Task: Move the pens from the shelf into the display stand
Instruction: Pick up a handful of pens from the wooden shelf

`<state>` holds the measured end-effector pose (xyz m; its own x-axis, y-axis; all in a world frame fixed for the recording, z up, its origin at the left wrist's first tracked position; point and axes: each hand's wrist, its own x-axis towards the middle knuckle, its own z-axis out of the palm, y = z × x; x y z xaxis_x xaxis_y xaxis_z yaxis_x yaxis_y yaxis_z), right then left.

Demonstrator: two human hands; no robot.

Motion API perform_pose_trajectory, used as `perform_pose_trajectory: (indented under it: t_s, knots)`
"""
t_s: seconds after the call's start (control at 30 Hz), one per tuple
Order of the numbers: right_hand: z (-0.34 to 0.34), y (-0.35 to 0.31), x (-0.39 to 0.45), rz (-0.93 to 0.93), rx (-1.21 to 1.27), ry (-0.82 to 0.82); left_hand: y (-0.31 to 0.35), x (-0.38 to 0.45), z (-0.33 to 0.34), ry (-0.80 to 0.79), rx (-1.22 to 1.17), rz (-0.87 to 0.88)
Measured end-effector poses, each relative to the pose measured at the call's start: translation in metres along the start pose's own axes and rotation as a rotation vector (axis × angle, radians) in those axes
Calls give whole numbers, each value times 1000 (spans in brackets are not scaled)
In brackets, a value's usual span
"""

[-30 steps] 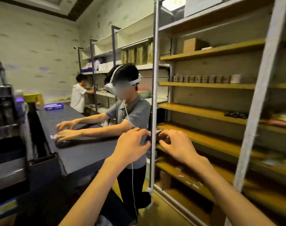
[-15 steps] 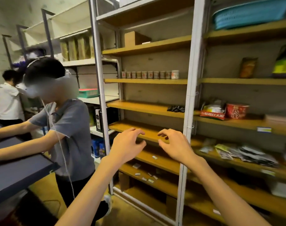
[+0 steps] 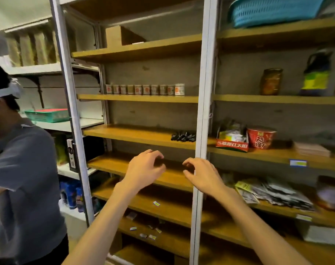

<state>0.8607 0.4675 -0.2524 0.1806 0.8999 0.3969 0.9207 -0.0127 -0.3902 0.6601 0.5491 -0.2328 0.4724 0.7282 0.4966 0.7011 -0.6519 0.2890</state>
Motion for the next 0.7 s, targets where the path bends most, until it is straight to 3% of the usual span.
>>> perform_pose_trajectory:
  t_s: [0.27,0.7]
  knots:
    - [32,33,111,44,-14,43,-51,117,53,-19,-4,54]
    - [87,100,256,34,23,62,-83,266,148,-30,-47,63]
